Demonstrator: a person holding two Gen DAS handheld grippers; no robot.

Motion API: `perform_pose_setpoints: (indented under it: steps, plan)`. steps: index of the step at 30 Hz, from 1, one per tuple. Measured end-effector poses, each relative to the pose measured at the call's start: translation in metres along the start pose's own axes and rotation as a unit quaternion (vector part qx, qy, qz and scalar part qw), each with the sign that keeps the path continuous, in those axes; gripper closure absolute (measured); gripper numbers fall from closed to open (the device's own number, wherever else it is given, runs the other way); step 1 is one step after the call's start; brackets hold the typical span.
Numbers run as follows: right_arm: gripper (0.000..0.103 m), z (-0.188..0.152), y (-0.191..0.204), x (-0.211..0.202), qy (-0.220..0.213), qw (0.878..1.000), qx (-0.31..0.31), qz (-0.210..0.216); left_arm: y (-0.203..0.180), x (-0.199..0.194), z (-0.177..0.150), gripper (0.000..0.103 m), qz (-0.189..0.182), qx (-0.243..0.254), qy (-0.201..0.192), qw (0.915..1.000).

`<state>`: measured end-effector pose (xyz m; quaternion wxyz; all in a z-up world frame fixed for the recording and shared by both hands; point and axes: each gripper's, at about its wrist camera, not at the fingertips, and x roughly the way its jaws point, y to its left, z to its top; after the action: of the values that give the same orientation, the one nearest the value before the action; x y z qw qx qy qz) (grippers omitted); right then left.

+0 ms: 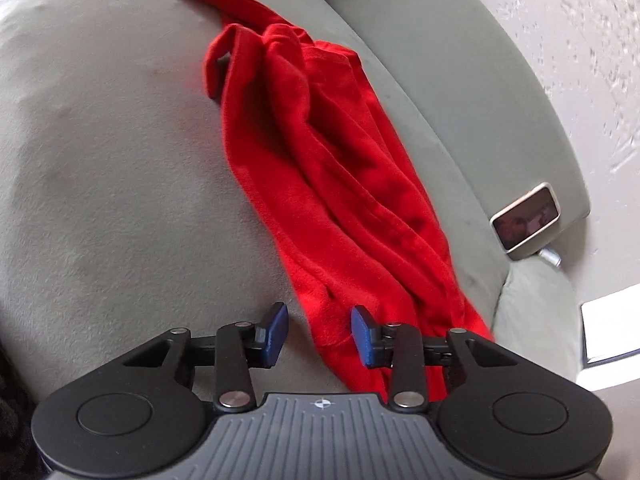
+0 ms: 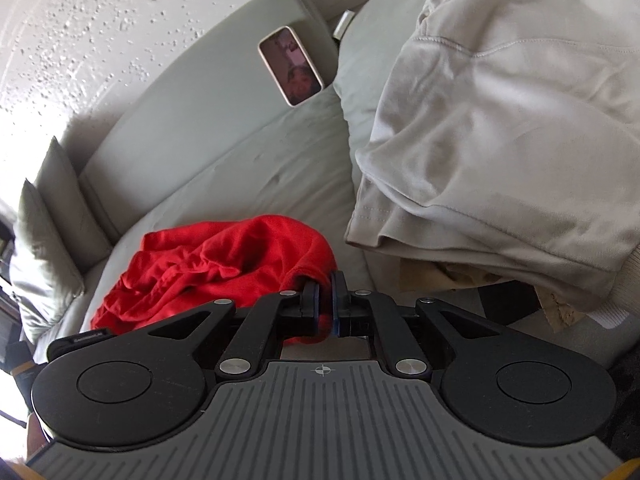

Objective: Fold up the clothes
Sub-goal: 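Lift the red sweatshirt with the right gripper and shake it out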

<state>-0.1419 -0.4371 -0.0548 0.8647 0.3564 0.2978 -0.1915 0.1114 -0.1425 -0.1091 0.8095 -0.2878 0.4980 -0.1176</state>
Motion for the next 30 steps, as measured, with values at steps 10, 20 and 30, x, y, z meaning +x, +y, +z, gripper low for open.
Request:
perform_pose_setpoints:
  steps: [10,20,30]
  plan:
    - [0.092,-0.001,0.001,0.002,0.002,1.000,-0.005,-0.009,0.001,0.034,0.006,0.076,-0.014,0.008,0.001,0.9999]
    - [0.091,-0.001,0.005,0.004,0.005,1.000,-0.011,-0.005,0.009,0.022,-0.002,0.067,0.026,0.017,0.010,0.9995]
    - [0.090,0.000,0.003,0.004,0.003,1.000,-0.007,-0.005,-0.040,0.038,-0.017,0.064,0.098,0.177,0.020,0.9791]
